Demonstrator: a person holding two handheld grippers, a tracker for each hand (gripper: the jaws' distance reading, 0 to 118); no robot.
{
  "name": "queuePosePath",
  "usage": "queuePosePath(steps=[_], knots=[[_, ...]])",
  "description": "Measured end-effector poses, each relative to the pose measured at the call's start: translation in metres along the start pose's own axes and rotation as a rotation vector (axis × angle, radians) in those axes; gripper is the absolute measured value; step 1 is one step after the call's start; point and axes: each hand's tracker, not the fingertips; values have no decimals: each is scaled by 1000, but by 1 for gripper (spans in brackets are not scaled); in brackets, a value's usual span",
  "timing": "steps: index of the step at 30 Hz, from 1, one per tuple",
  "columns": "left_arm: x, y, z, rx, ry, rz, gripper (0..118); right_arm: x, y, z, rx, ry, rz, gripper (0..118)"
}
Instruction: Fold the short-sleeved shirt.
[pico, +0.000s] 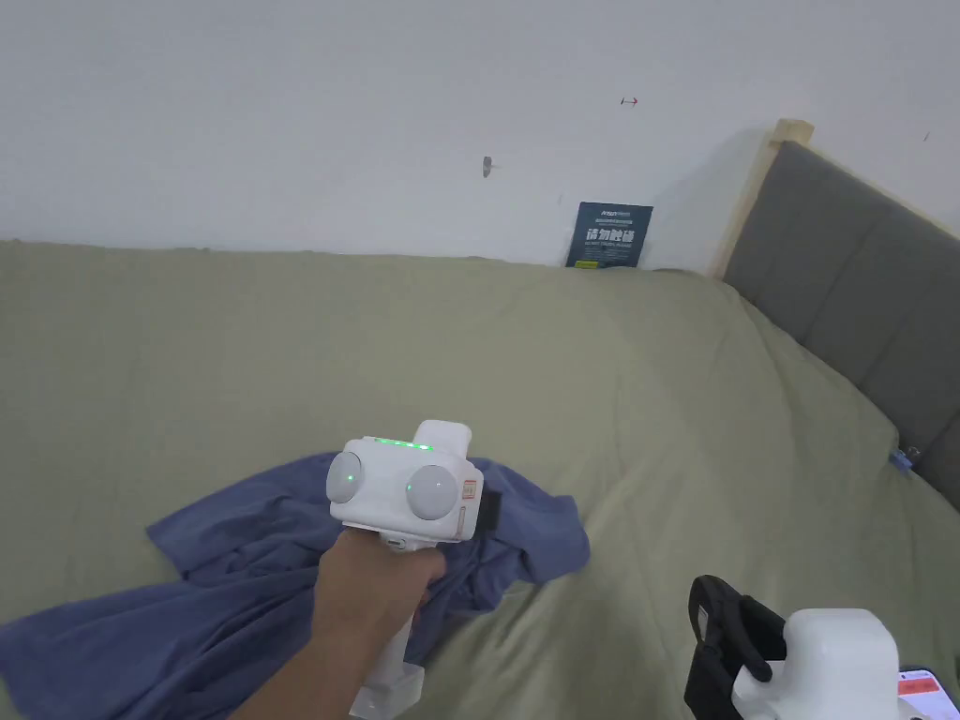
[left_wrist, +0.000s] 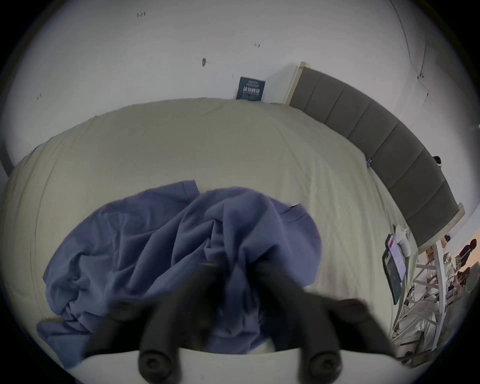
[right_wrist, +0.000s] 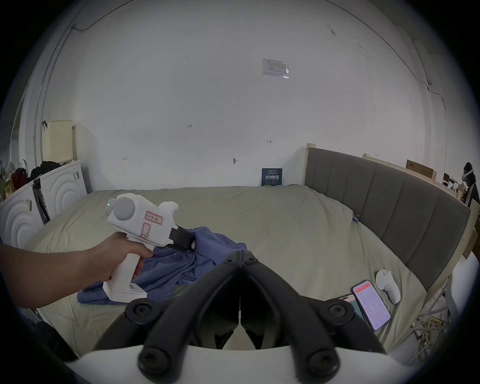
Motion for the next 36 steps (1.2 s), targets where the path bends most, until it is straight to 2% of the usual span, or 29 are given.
queuePosePath(steps=[1,2,3,6,11,12,13,14,15,16,17,19,21,24,26,31,32,33,34,35,36], knots=[[-1,0,12,14,-11,-12,90,-3,1,3,3,5,3,0],[-2,-6,31,32,-21,-17,112,-8,3,7,6,9,4,0],[-3,-12,54,88,-36,-28,116,-12,4,11,11,19,6,0],[-8,-53,134,193,-73,-59,115,-27,8,27,36,44,18,0],[-29,-170,248,252,6,-55,115,-58,3,57,64,106,25,0],[-34,-196,265,251,39,-53,111,-65,1,62,62,114,29,0],[-40,-219,277,219,71,-65,102,-73,-2,67,62,123,39,0],[-45,-239,289,216,101,-69,81,-80,-6,72,62,128,49,0],[-52,-255,300,227,142,-48,30,-86,-9,77,63,134,54,0],[-59,-268,310,225,179,-13,6,-92,-12,82,64,145,58,0],[-65,-276,315,220,204,19,6,-97,-16,86,66,153,61,0],[-83,-289,328,168,144,94,4,-107,-21,91,57,156,70,0],[-98,-290,335,187,156,150,4,-112,-22,94,40,170,69,0],[-134,-266,330,167,218,114,3,-115,-24,97,35,174,66,0],[-165,-239,313,116,244,136,3,-114,-24,96,33,177,70,0],[-243,-168,242,-10,340,112,4,-105,-26,83,21,171,63,0],[-252,-158,229,-20,367,100,8,-102,-26,79,16,170,57,0],[-260,-150,215,-49,394,94,45,-100,-27,74,11,165,53,0],[-270,-142,200,-73,394,108,88,-97,-28,69,5,160,50,0],[-277,-138,187,-107,385,113,113,-94,-28,65,-1,157,48,0],[-282,-133,175,-95,391,99,113,-91,-29,61,-6,154,46,0]])
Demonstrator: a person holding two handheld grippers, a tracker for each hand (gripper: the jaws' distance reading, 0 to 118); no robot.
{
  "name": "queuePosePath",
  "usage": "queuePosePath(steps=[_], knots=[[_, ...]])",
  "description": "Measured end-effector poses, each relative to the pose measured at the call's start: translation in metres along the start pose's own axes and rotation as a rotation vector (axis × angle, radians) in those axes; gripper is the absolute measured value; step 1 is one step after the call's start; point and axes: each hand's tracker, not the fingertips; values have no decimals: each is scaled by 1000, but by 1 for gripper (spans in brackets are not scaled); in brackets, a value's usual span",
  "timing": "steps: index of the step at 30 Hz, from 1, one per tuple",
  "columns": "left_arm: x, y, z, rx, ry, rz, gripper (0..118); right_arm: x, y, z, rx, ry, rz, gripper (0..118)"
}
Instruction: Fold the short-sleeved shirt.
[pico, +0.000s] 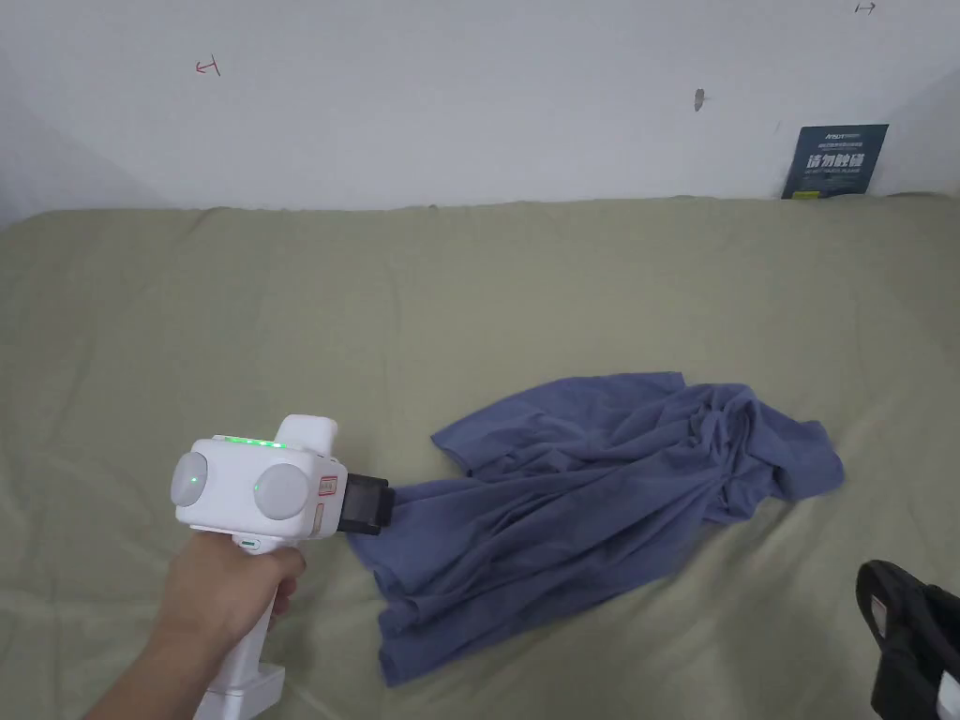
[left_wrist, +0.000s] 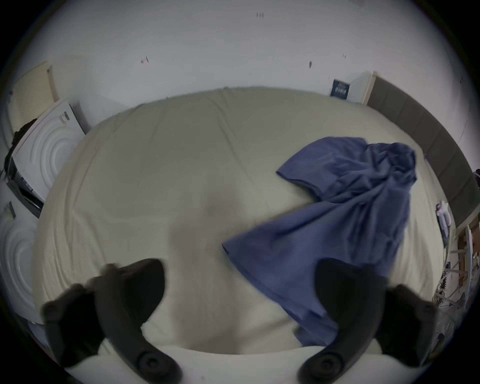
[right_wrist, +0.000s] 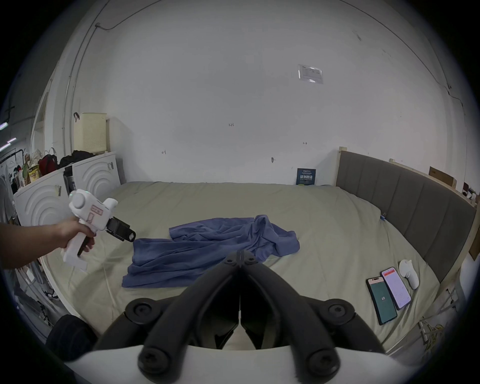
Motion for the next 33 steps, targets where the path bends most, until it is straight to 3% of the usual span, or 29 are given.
queuePosePath(steps=[8,10,11,12,13,14,16,18,21,26,28,31,33], knots=[[15,-6,-61,-116,86,-69,106,25,-11,-23,-47,-26,-41,0],[19,-7,-56,-63,99,-112,97,27,-12,-25,-54,-28,-47,0],[21,-7,-52,-68,93,-139,77,28,-13,-25,-55,-27,-49,0],[23,-5,-48,-74,37,-138,35,28,-13,-25,-54,-24,-53,0],[22,-5,-42,-81,-38,-101,7,28,-13,-25,-54,-22,-58,0],[28,-5,-37,-73,-43,-84,0,27,-13,-24,-52,-20,-63,0],[39,-9,-33,-60,6,-157,0,27,-13,-24,-54,-12,-74,0],[33,-13,-24,-66,-71,-101,0,27,-13,-21,-54,-5,-80,0],[21,-15,14,94,-113,17,0,28,-10,-16,-48,-5,-73,0],[17,-19,41,104,-144,54,0,37,-11,-32,-94,1,-91,0],[17,-20,43,123,-167,59,0,48,-9,-49,-117,7,-90,0],[19,-20,41,131,-172,57,0,73,1,-94,-207,-39,-9,0],[21,-19,39,135,-186,73,0,100,12,-134,-261,-49,-37,1]])
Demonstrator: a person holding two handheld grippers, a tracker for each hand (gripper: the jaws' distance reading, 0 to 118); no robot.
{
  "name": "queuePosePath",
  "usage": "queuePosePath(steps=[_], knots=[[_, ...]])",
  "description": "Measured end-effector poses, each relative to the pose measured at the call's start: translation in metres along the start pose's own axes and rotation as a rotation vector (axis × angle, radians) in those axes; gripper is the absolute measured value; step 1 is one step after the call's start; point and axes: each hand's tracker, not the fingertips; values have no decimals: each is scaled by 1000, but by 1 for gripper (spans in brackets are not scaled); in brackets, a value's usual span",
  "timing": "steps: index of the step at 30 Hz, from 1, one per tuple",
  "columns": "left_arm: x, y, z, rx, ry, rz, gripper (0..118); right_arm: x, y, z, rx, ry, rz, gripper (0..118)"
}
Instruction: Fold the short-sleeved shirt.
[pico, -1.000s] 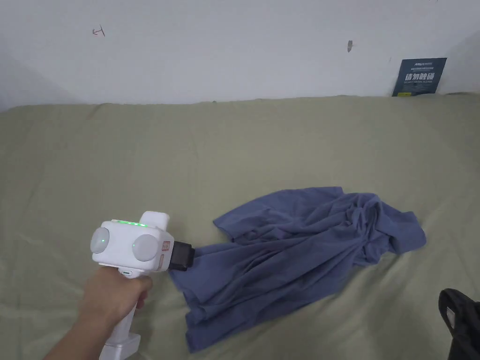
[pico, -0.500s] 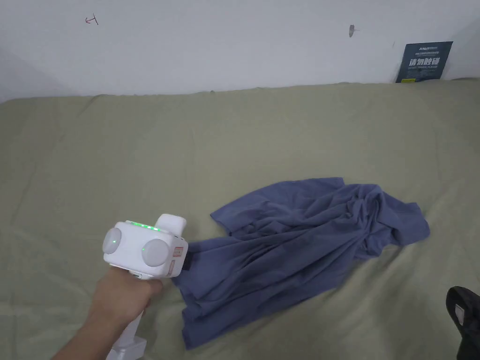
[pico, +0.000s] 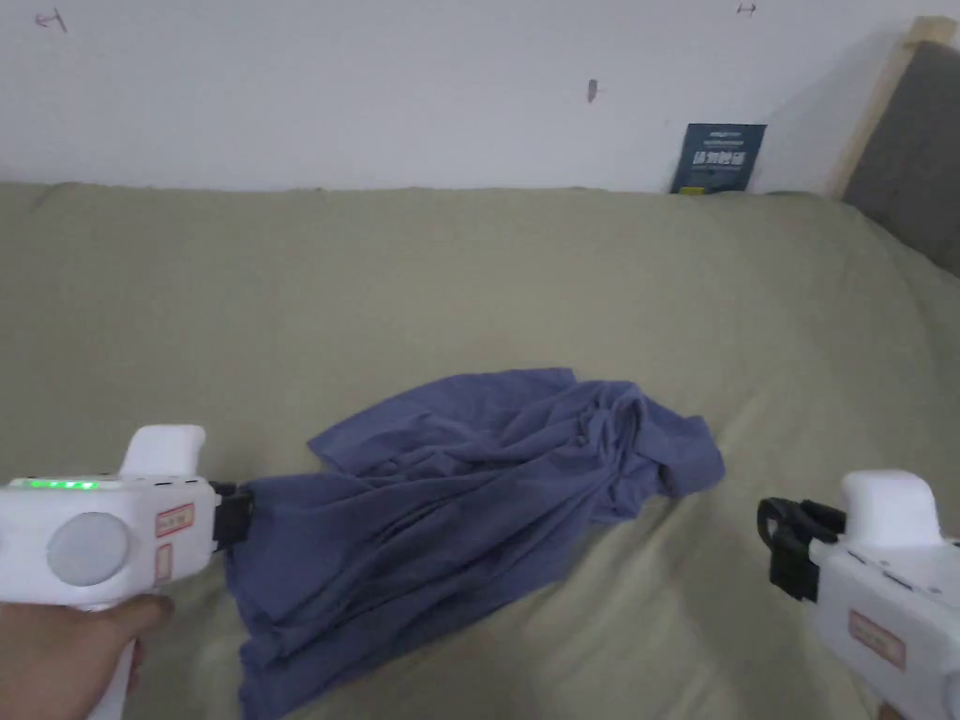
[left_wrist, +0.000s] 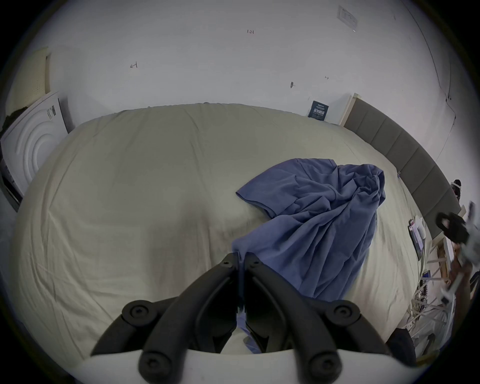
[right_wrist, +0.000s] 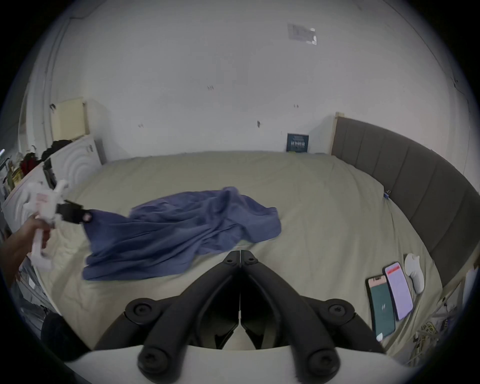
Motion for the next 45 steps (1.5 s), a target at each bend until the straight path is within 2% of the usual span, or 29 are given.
queuePosePath(steps=[2,3,5,6,9,11,13,14,15,18,19,20,21,24,28,32,40,45], knots=[[0,0,-2,10,-15,12,0,23,27,-46,-94,-42,-20,9],[0,0,-2,11,-17,15,0,34,38,-68,-112,-51,-38,35],[6,0,3,58,-5,16,0,55,63,-117,-210,-52,-102,102],[7,2,2,45,-10,13,0,63,72,-142,-278,-58,-147,118],[10,4,-1,40,-5,0,0,72,88,-188,-306,-124,-200,118],[10,5,-4,40,12,-5,0,70,92,-215,-371,-158,-204,118],[5,6,-10,37,19,4,0,58,87,-229,-450,-208,-163,118],[4,6,-12,32,18,7,0,53,85,-235,-485,-233,-146,115],[3,5,-14,26,22,5,0,47,82,-236,-499,-218,-136,105],[-5,4,-22,18,33,-3,0,41,70,-252,-584,-172,-126,91],[-7,4,-24,14,23,11,0,38,67,-253,-621,-167,-111,65],[-9,3,-26,12,15,21,0,36,64,-253,-620,-165,-112,29],[-10,2,-28,16,22,27,0,35,61,-250,-589,-177,-131,5],[-14,1,-32,14,26,34,0,39,61,-241,-523,-177,-122,4],[-17,-1,-28,14,30,33,0,46,69,-214,-375,-116,-171,4],[-13,7,-9,82,34,59,0,41,88,-174,-217,-35,-139,4],[5,68,56,216,49,43,0,5,176,-65,5,111,-104,4],[12,122,116,339,82,25,0,-8,244,-4,131,141,-77,4]])
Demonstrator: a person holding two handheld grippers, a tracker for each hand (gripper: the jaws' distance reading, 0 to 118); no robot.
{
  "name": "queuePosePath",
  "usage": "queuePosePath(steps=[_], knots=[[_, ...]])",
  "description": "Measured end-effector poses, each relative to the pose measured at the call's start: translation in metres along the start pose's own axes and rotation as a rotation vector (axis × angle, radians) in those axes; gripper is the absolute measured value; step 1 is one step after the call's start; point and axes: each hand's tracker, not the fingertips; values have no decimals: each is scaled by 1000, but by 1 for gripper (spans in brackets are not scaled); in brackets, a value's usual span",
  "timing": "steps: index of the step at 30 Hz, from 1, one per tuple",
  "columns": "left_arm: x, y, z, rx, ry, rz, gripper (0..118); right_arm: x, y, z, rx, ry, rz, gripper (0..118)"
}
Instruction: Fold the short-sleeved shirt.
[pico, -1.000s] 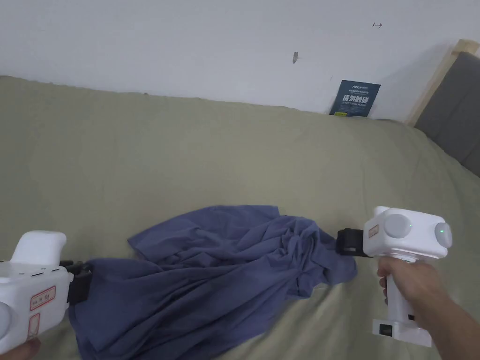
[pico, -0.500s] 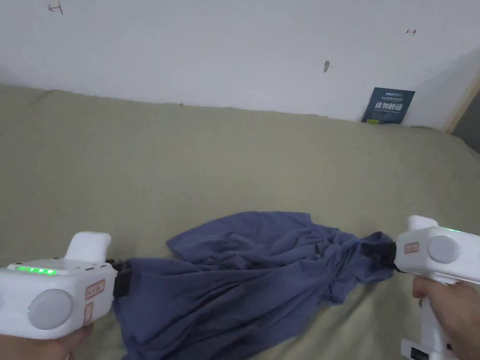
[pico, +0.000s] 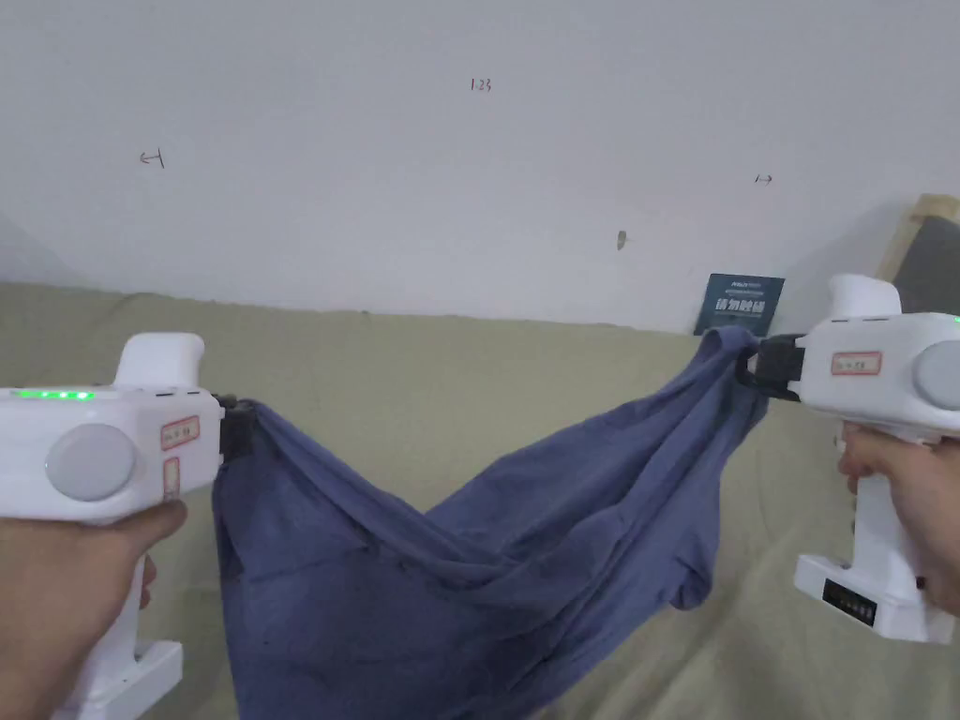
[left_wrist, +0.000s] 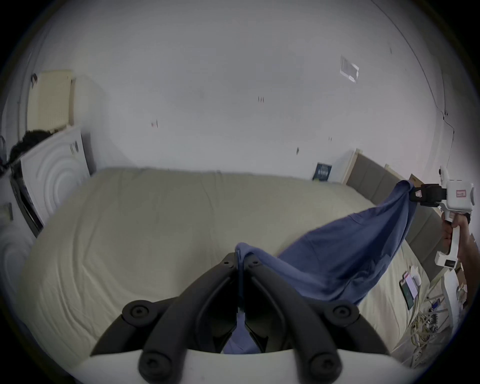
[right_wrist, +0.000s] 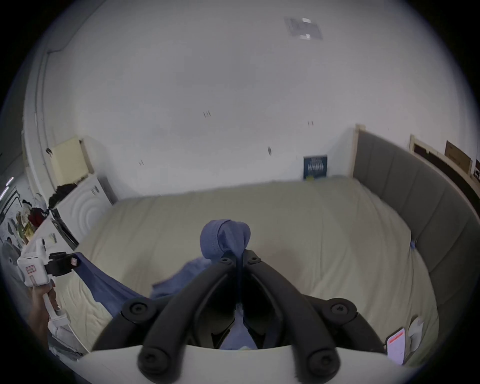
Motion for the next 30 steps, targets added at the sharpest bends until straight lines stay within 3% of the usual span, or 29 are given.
queuePosePath(steps=[8,17,23,30], knots=[[-8,128,61,197,60,1,0,-17,122,67,210,21,13,4],[-7,259,89,353,164,-13,0,-31,235,96,354,-53,36,4],[-2,279,68,345,156,-1,0,-36,251,79,375,-68,42,4],[-2,235,15,300,145,-4,0,-24,203,30,317,-76,18,4]])
